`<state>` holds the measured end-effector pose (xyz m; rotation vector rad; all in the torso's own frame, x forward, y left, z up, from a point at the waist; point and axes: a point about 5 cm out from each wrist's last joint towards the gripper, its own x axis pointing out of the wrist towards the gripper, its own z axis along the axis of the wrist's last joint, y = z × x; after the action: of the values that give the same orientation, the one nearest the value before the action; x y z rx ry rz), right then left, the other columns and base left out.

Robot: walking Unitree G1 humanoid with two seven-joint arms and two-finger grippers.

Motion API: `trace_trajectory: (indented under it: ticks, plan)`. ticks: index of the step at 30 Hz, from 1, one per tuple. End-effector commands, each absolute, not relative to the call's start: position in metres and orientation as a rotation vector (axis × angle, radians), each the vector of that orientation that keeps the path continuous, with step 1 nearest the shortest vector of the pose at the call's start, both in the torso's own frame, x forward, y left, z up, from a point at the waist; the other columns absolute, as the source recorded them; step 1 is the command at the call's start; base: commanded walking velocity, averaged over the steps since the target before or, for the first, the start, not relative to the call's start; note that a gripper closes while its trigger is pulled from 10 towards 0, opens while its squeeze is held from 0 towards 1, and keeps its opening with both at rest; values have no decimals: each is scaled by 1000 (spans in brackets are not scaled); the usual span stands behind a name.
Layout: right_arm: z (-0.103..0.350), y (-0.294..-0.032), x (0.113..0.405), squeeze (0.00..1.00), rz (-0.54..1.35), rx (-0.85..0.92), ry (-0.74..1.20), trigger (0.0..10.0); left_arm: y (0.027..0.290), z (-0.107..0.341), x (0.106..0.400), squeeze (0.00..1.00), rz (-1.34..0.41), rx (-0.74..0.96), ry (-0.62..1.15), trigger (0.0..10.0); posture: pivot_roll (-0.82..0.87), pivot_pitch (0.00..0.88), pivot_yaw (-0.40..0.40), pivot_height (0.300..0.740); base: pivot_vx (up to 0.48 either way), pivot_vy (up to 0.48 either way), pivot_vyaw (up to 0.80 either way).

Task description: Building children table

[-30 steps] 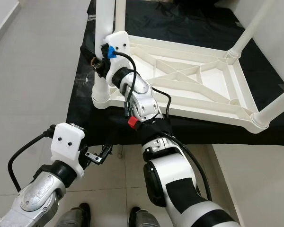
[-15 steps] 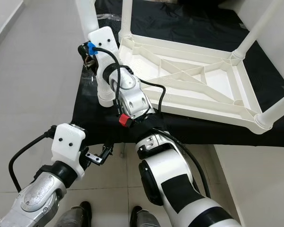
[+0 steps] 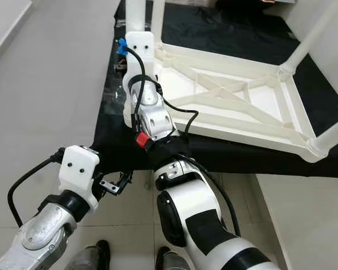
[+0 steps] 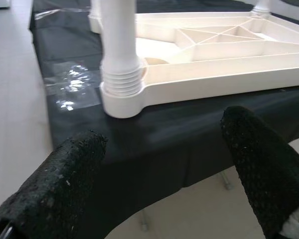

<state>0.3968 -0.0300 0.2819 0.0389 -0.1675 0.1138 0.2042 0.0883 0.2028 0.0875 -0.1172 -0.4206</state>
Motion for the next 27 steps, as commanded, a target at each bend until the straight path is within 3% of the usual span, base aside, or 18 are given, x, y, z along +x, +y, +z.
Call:
trace_trajectory:
  ticks: [1, 10, 11, 27]
  plan:
    - [211, -52, 399, 0, -19, 6, 118, 10000, 90, 201, 205, 0, -420, 100, -113, 10000, 113, 263, -118, 740, 0, 0, 0]
    - [205, -52, 391, 0, -142, 48, 110, 10000, 90, 202, 206, 0, -422, 104, -115, 10000, 112, 268, -115, 740, 0, 0, 0]
    - [201, -56, 386, 0, -277, 90, 119, 10000, 90, 201, 206, 0, -423, 105, -115, 10000, 114, 272, -113, 740, 0, 0, 0]
    - [201, -49, 359, 0, -677, 110, 101, 10000, 91, 202, 209, 0, -420, 110, -117, 10000, 122, 278, -118, 740, 0, 0, 0]
